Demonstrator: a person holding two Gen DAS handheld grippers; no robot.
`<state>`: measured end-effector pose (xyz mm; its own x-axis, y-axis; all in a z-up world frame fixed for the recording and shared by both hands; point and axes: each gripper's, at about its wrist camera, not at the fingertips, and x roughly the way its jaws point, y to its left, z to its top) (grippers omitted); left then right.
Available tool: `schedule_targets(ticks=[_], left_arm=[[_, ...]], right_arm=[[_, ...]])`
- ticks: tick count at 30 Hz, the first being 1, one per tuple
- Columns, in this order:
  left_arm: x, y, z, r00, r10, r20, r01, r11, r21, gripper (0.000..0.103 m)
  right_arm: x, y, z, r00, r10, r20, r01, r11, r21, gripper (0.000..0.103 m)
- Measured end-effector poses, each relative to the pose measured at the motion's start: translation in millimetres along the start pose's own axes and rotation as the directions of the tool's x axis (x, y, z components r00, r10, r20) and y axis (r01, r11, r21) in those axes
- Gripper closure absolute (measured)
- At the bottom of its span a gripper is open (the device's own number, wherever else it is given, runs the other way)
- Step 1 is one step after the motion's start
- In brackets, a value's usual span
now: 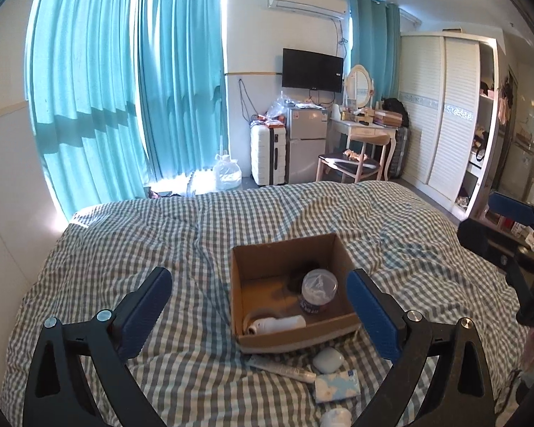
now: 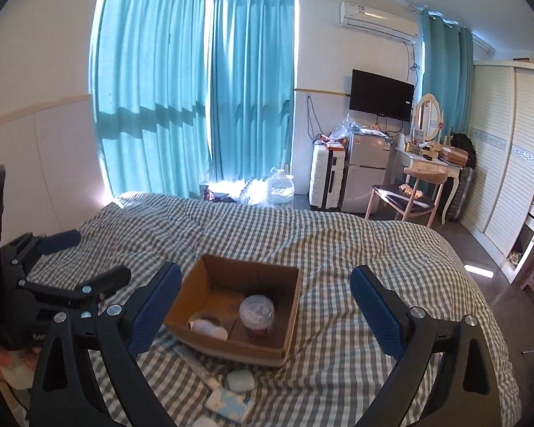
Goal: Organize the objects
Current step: 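Place the visor in the box with the right tool while the left tool drops the hair dryer in, then grasp the white plush toy with the right tool and lift it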
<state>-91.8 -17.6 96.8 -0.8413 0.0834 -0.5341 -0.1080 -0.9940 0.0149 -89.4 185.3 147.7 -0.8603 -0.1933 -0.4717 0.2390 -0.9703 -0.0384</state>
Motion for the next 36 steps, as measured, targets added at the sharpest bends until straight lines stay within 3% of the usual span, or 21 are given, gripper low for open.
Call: schedule_targets(ticks=[5, 10, 14, 22, 30, 33, 36], left_arm=[[-14, -1, -39, 1.000, 0.014, -0.025, -0.014, 1.000, -0.015, 0.002], [-4, 4, -85, 0.995, 0.059, -0.078, -0.061, 0.998, -0.023, 0.001], [19, 7, -123, 0.983, 0.095, -0.155, -0.099, 0.995, -0.019, 0.001], [45, 14, -176, 0.958, 0.175, -0.226, -0.176, 0.984, 0.017, 0.001], [55, 21, -199, 0.951, 0.142, -0.274, -0.155, 0.988, -0.026, 0.001], [60, 21, -203, 0.947, 0.142, -0.290, -0.156, 0.987, -0.026, 0.001], [61, 21, -202, 0.945, 0.140, -0.294, -0.156, 0.987, -0.030, 0.001]], right_arm=[[-19, 8, -47, 1.000, -0.003, -0.029, 0.003, 1.000, 0.002, 0.007], [-5, 18, -107, 0.993, -0.014, -0.115, 0.012, 1.000, -0.012, 0.007], [29, 26, -154, 0.973, 0.010, -0.231, -0.007, 1.000, 0.012, 0.007], [79, 62, -212, 0.925, 0.074, -0.373, -0.088, 0.996, -0.019, 0.007], [100, 83, -246, 0.895, 0.063, -0.443, -0.108, 0.991, -0.077, 0.007], [106, 86, -254, 0.880, 0.058, -0.472, -0.120, 0.987, -0.103, 0.018], [113, 88, -261, 0.861, 0.062, -0.504, -0.136, 0.985, -0.110, 0.036]])
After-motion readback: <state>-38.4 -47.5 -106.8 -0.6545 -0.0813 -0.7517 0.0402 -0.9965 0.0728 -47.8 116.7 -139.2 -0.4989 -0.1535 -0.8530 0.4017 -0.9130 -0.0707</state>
